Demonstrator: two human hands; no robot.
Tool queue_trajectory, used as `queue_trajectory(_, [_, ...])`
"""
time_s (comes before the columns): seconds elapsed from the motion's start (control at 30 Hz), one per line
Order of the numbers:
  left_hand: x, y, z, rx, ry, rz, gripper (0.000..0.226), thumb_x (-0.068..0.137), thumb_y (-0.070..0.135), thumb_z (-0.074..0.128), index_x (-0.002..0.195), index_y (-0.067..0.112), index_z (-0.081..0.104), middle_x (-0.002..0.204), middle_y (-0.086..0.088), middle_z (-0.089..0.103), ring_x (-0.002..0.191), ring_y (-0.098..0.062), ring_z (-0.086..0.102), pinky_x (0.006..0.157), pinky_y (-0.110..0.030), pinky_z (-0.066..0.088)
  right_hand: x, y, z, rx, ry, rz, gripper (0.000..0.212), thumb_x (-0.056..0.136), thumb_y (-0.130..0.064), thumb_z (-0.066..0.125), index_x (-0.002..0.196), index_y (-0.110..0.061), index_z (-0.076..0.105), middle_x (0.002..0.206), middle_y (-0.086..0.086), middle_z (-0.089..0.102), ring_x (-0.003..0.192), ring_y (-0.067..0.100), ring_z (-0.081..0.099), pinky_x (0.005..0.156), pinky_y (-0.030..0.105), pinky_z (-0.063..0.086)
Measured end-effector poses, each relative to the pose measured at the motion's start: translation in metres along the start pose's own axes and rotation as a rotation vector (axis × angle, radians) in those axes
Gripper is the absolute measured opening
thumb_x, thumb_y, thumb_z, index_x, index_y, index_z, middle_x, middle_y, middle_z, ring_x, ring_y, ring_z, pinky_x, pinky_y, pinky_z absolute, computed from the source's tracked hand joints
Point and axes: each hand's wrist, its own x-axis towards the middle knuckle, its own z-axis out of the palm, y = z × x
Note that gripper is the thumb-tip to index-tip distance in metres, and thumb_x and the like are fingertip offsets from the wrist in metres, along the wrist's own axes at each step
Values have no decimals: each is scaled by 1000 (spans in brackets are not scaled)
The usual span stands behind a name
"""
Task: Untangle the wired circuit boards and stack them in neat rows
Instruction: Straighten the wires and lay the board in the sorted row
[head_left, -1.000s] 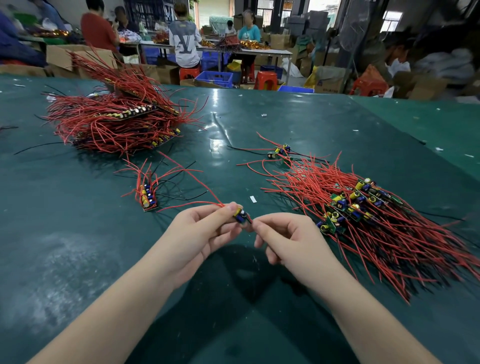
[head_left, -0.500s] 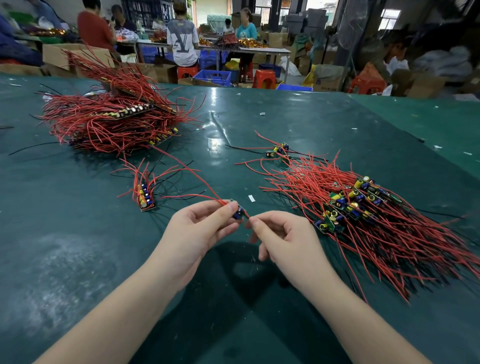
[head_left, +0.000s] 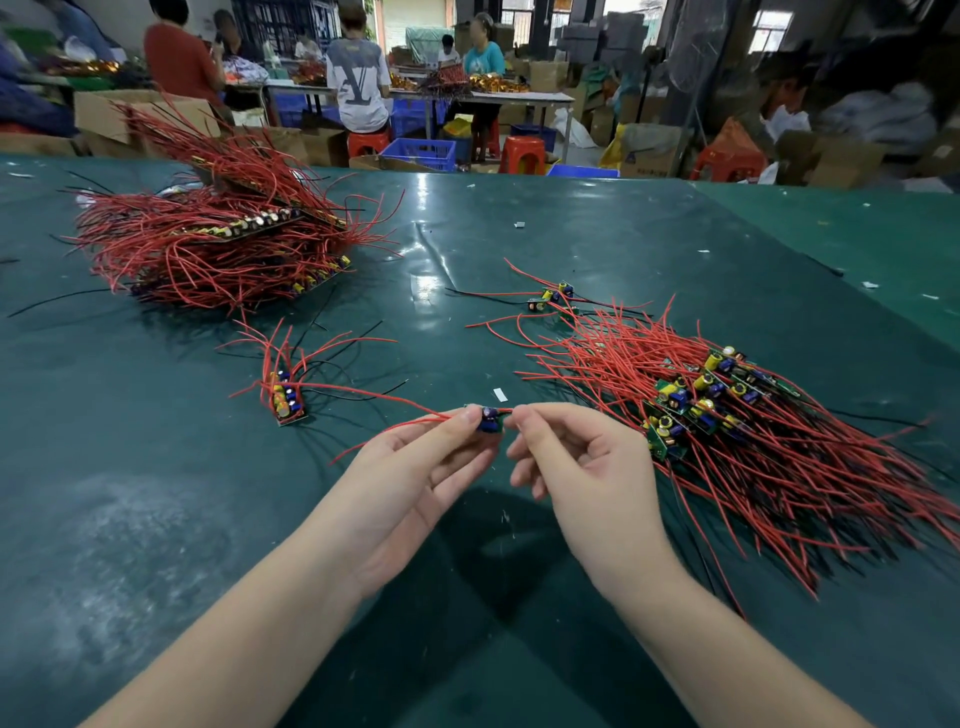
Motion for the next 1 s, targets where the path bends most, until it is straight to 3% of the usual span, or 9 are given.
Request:
queue_trajectory(0.4, [0,6,-3,-61,36,-37,11,70,15,72,68,5,76,81,-12,73,79,-20,73,64,-21,57,10,-4,-13,-161,-134,135,21,91,-15,64,72,-18,73,51,-6,59,43,5,47,47,13,38])
queue_trajectory(0.73, [4,6,-7,76,15,42,13,66,19,72,74,10,78,86,-9,74,79,-15,71,68,-21,57,15,-6,-22,-219,-205,223,18,92,-17,63,80,-13,76,53,-6,58,44,8,43,46,13,35])
queue_trajectory(0.9, [2,7,-8,148,24,81,24,70,19,70,89,4,70,91,-11,73,89,-19,70,72,-24,57,14,-10,-20,-149,-205,245,13,92,-10,61,84,-11,71,63,-2,68,48,10,54,47,18,43])
queue_trajectory(1.0, [0,5,-6,199,23,79,28,68,20,72,90,3,70,88,-12,72,83,-17,70,70,-23,57,14,-9,-19,-149,-202,248,13,90,-8,64,79,-13,69,64,1,69,47,12,56,46,19,44])
